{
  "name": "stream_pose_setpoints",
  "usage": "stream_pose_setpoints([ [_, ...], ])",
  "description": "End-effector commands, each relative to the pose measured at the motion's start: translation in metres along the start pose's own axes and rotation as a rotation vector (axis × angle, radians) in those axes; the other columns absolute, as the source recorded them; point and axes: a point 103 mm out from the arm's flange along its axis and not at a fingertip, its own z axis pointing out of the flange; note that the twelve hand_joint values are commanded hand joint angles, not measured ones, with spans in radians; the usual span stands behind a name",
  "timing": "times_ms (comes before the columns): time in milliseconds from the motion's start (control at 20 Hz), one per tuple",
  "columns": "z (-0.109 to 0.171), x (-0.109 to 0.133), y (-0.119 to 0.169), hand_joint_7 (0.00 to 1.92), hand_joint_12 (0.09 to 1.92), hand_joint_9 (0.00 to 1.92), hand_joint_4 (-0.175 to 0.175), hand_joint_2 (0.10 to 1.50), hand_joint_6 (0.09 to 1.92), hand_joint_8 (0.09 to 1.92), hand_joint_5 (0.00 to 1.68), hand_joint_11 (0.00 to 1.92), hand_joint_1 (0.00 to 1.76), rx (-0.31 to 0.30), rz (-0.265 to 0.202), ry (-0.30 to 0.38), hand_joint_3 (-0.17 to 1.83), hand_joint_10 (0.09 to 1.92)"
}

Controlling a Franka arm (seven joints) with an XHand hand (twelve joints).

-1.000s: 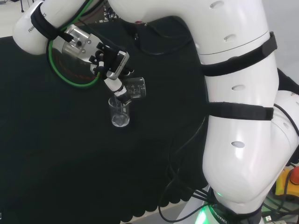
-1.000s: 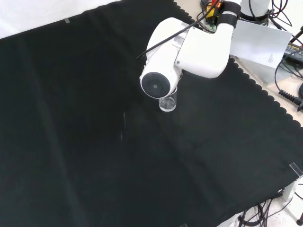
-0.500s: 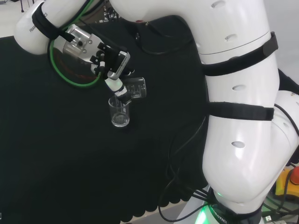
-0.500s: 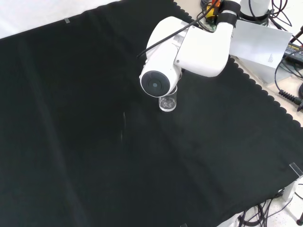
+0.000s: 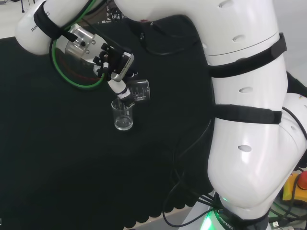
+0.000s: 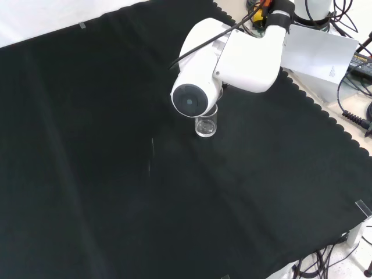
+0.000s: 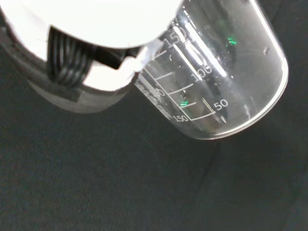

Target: Pour the water from the handheld beaker into the one on the table.

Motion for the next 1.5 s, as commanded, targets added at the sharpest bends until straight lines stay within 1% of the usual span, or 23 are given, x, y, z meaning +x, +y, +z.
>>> stream_pose_setpoints([
  [50,0.002,-0.003,0.000,1.13,0.90,1.49,-0.175,0.56,1.18,1.16,1.07,1.17,1.29,-0.020,-0.004,0.018,1.03,1.01],
  [350,0.006,-0.007,0.000,1.13,0.90,1.49,-0.175,0.56,1.18,1.16,1.07,1.17,1.29,-0.049,-0.017,0.043,1.03,1.01],
  [600,0.011,-0.012,0.000,1.13,0.90,1.49,-0.175,0.56,1.18,1.16,1.07,1.17,1.29,-0.089,-0.040,0.087,1.03,1.01],
  [700,0.014,-0.015,0.001,1.13,0.90,1.49,-0.175,0.56,1.18,1.16,1.07,1.17,1.29,-0.121,-0.055,0.111,1.03,1.01],
  [950,0.023,-0.022,0.000,1.13,0.90,1.49,-0.175,0.56,1.18,1.16,1.07,1.18,1.29,-0.224,-0.088,0.154,1.03,1.01],
  [1050,0.027,-0.025,0.000,1.13,0.90,1.49,-0.175,0.56,1.18,1.16,1.07,1.18,1.29,-0.253,-0.111,0.182,1.03,1.01],
  [1200,0.031,-0.029,0.000,1.13,0.90,1.50,-0.175,0.56,1.18,1.16,1.07,1.18,1.29,-0.292,-0.110,0.195,1.03,1.01],
  [1300,0.034,-0.032,0.001,1.13,0.90,1.50,-0.175,0.56,1.18,1.16,1.07,1.18,1.29,-0.315,-0.117,0.212,1.03,1.00],
  [1400,0.037,-0.036,0.002,1.13,0.90,1.50,-0.175,0.56,1.18,1.16,1.07,1.18,1.29,-0.351,-0.132,0.235,1.03,1.00],
  [1500,0.039,-0.041,0.003,1.13,0.90,1.50,-0.175,0.56,1.18,1.16,1.07,1.18,1.29,-0.378,-0.156,0.267,1.03,1.00],
])
